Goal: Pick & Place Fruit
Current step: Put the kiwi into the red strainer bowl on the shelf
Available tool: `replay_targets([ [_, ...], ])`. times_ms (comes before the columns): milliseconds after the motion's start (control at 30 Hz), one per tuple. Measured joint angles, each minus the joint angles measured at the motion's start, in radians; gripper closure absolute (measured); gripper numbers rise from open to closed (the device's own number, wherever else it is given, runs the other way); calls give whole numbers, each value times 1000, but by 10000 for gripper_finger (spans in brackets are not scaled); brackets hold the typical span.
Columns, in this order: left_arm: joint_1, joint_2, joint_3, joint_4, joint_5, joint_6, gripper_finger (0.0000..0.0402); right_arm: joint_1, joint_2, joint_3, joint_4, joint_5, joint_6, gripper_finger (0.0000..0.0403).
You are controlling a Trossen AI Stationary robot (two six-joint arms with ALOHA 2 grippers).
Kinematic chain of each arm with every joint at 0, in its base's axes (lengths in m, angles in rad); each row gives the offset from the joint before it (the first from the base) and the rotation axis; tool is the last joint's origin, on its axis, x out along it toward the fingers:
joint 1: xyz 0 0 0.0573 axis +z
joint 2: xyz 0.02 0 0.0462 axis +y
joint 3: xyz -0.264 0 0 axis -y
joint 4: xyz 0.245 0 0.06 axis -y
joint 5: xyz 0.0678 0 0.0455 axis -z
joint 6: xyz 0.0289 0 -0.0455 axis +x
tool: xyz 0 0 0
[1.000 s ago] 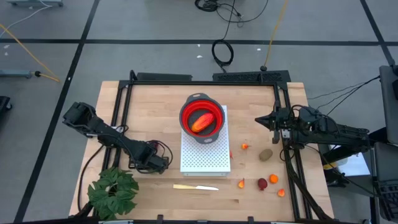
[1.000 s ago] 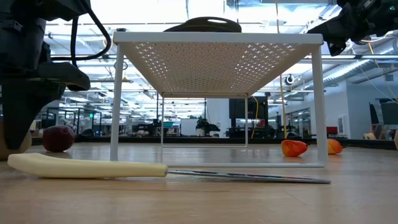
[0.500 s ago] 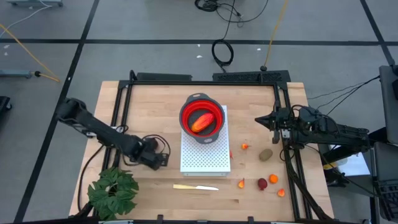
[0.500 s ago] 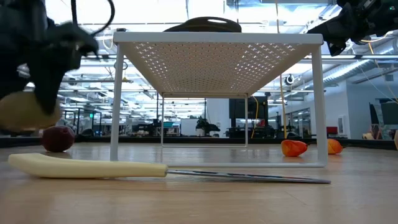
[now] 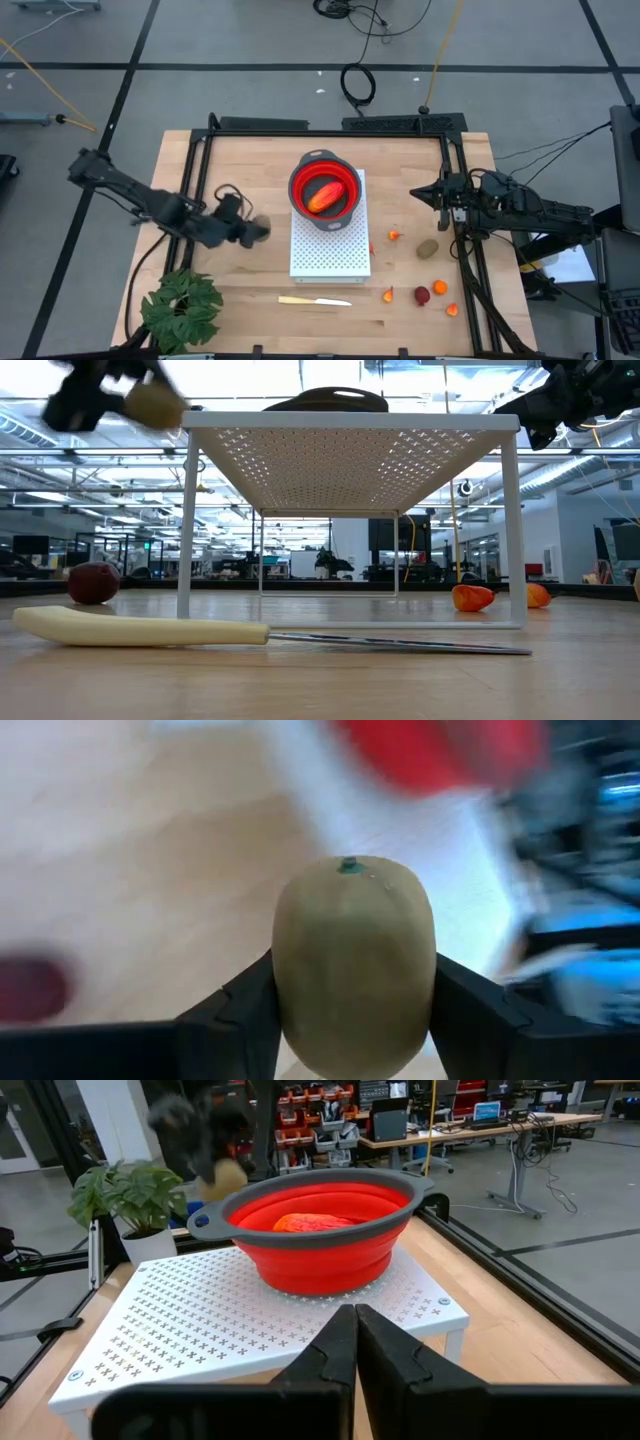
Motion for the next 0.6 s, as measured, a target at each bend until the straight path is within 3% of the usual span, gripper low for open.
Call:
replay_targets([
  [167, 0, -75, 1, 263, -103, 310, 229, 0, 0, 0, 0, 0, 0, 399],
  [300, 0, -95, 2, 494, -157, 557, 220, 0, 0, 0, 0, 0, 0, 399],
  [467, 0, -91, 2, 779, -142, 852, 196, 0, 0, 0, 0, 0, 0, 399],
  [600, 0, -84, 2, 928, -75, 1052, 204, 0, 0, 0, 0, 0, 0, 399],
])
